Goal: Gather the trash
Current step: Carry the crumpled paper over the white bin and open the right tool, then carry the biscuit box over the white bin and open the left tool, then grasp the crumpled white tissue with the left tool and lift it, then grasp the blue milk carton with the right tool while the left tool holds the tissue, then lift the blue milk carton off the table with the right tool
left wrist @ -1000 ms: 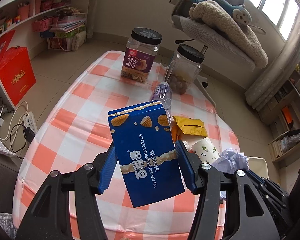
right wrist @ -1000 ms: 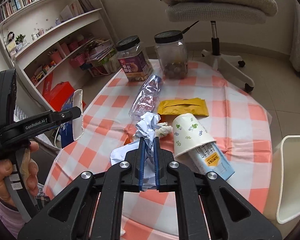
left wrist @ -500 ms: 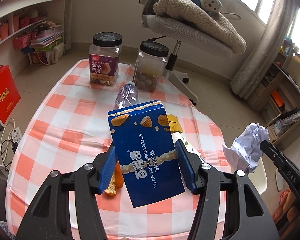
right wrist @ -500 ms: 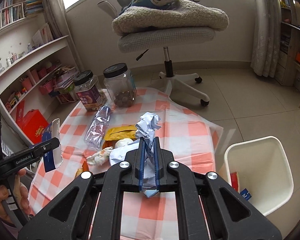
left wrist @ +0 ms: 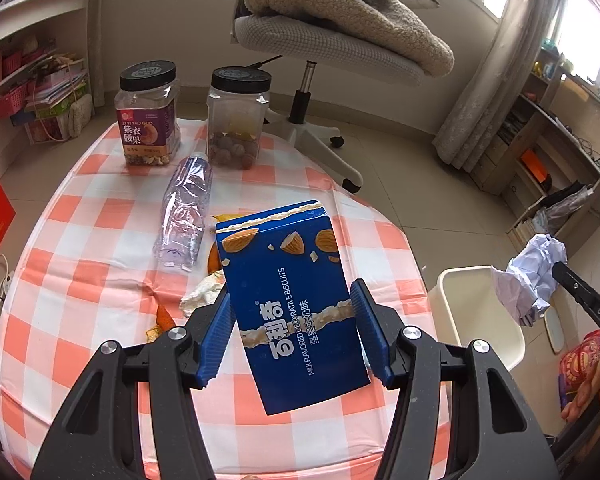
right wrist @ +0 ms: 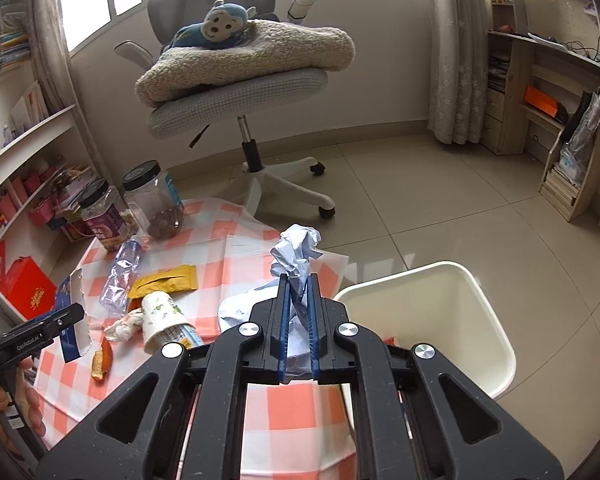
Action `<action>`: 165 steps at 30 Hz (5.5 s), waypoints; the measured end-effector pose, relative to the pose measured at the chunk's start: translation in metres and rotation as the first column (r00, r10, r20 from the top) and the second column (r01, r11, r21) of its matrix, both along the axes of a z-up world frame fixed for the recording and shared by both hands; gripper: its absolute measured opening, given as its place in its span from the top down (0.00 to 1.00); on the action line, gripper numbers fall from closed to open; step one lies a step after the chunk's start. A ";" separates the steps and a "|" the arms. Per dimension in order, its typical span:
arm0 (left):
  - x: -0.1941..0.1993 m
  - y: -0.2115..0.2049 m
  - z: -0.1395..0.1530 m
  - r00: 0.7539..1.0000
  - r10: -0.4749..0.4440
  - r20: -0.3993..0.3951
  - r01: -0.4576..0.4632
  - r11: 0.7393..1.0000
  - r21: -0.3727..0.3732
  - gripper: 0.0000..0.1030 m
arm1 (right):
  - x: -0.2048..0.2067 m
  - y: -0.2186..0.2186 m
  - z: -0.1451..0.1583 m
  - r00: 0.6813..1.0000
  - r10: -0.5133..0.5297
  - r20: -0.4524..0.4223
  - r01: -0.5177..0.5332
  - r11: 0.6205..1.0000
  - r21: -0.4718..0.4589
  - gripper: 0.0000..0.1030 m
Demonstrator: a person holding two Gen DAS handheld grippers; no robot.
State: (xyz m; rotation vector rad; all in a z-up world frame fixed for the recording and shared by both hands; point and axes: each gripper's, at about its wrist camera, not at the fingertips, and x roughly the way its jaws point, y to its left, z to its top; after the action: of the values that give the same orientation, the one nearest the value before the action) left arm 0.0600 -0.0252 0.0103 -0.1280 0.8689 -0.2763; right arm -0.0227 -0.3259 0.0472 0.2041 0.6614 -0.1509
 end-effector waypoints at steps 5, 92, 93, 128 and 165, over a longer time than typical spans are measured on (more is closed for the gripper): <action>-0.002 -0.028 -0.001 0.999 -0.043 -0.001 0.043 0.999 0.004 0.45 | -0.008 -0.031 -0.006 0.996 -0.084 -0.037 0.083 0.996 -0.042 0.93; -0.116 0.036 -0.136 0.772 -0.222 -0.596 0.391 0.905 0.169 0.37 | -0.008 0.122 -0.060 0.975 0.099 -0.197 -0.138 0.971 -0.197 0.07; -0.117 0.035 -0.139 0.766 -0.223 -0.604 0.397 0.902 0.170 0.38 | -0.007 0.123 -0.061 0.974 0.100 -0.201 -0.140 0.970 -0.199 0.07; -0.002 0.074 -0.037 0.937 -0.083 -0.340 0.092 0.996 0.010 0.68 | 0.112 0.187 -0.134 0.781 0.371 -0.502 -0.500 0.853 -0.147 0.11; -0.010 0.097 -0.035 0.958 0.007 -0.287 0.000 1.000 0.024 0.68 | 0.034 0.189 -0.084 0.706 0.557 -0.437 -0.547 0.821 0.163 0.49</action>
State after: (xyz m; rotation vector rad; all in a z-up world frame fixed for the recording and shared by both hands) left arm 0.0503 0.0718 -0.0248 -0.1496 1.1605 -0.2473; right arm 0.0111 -0.1373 -0.0368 -0.0264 1.1861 0.4094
